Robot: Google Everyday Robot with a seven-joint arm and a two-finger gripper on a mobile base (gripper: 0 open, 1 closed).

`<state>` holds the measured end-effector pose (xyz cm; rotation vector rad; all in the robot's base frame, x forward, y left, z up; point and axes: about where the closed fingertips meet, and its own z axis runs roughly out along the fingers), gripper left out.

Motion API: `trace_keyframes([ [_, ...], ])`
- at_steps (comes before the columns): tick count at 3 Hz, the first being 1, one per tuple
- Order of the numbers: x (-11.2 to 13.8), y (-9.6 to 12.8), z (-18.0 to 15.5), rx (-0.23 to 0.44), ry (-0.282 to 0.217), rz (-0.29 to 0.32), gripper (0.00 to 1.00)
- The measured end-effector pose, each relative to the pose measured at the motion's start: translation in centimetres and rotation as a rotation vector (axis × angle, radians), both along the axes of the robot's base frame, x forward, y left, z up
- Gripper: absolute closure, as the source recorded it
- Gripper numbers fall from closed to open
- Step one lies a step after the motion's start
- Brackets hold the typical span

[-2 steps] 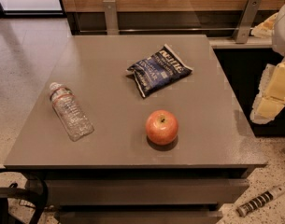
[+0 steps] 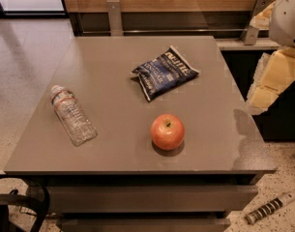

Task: Place water bottle upright

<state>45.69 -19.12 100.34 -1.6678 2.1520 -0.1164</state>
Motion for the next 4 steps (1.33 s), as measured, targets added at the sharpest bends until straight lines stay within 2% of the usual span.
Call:
trace_keyframes([
  [1, 2.8, 4.2, -0.4, 0.117, 0.019, 0.007, 0.00],
  [2, 5.5, 10.5, -0.2, 0.263, 0.063, -0.032, 0.00],
  [3, 7.5, 14.4, -0.1, 0.329, 0.099, -0.080, 0.00],
  [4, 8.6, 19.4, 1.6, 0.339, 0.096, -0.136, 0.00],
])
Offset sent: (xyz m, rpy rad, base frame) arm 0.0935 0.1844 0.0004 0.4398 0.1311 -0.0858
